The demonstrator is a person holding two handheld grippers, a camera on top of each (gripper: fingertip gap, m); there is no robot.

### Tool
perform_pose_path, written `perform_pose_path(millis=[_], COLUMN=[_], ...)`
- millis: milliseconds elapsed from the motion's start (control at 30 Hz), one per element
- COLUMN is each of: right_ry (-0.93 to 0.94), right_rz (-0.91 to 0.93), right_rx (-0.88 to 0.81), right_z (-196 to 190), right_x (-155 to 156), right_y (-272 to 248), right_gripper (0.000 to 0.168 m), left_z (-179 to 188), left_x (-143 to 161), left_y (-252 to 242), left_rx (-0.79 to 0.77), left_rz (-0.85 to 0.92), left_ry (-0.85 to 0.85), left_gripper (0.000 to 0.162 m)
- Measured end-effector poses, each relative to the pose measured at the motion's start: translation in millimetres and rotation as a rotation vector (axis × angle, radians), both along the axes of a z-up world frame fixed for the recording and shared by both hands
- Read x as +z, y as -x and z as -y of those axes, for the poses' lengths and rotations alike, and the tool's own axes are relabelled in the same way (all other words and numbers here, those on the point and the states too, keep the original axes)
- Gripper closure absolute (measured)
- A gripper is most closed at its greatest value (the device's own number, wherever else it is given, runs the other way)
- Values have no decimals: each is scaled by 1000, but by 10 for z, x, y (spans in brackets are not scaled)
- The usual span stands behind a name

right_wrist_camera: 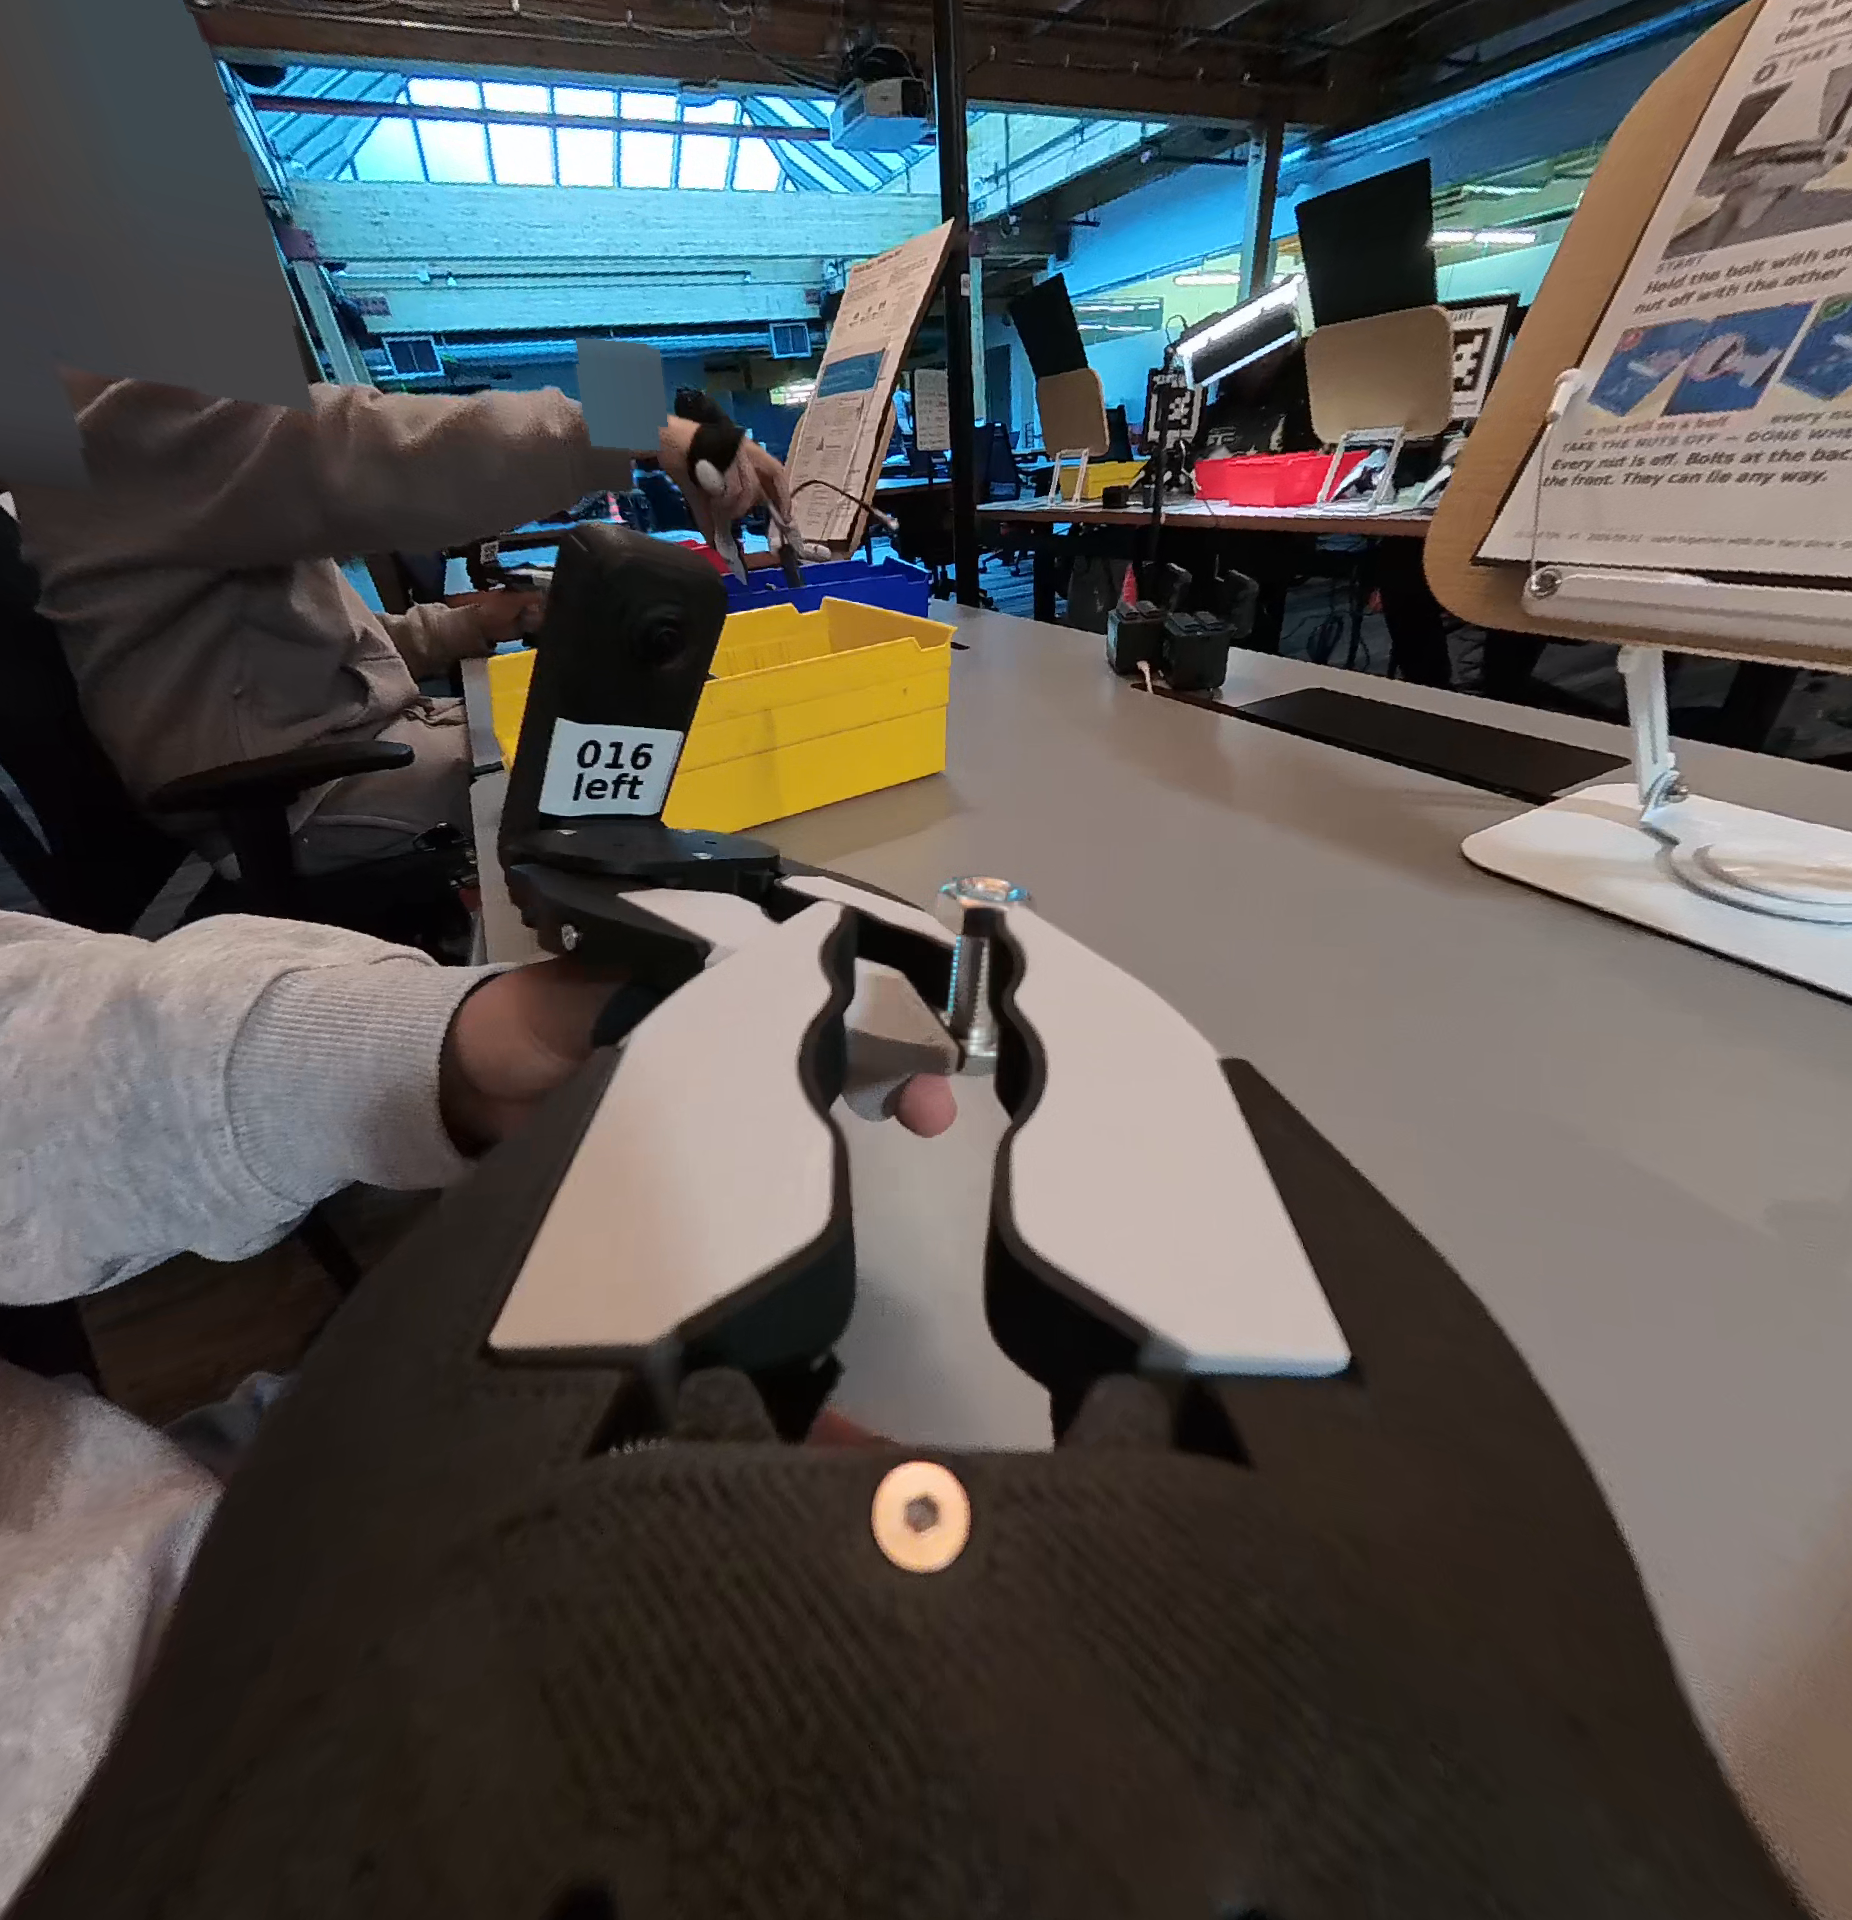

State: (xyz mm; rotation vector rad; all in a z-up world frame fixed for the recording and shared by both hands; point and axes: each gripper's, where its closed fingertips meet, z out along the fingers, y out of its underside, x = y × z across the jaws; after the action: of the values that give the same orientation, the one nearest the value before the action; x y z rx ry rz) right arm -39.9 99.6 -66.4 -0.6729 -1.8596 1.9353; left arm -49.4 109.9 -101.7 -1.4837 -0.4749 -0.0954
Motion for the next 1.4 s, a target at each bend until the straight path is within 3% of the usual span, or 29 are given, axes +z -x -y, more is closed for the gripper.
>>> perform_pose_path(millis=[267,633,867,1033,1167,1400], right_ry=[-12,25,-26,-61,-44,-27], right_rz=[-40,16,-67,-64,-35,-88], right_rx=[-36,17,-46,-14,16,-46], right_z=[-9,21,16,84,81,30], right_x=[3,17,16,-22,-4,43], right_y=[42,-26,31,-22,-61,16], right_gripper=[124,138,116,124,141,115], left_z=[-47,24,-46,-45,4,-37], left_x=[-27,-3,-23,-25,1,-26], left_y=[-58,50,-46,-42,19,-32], left_rx=[-19,33,-5,-3,19,3], left_rz=[-40,-5,-53,-46,-15,-50], left_ry=[36,0,36,35,4,39], left_gripper=[143,143,143,143,143,143])
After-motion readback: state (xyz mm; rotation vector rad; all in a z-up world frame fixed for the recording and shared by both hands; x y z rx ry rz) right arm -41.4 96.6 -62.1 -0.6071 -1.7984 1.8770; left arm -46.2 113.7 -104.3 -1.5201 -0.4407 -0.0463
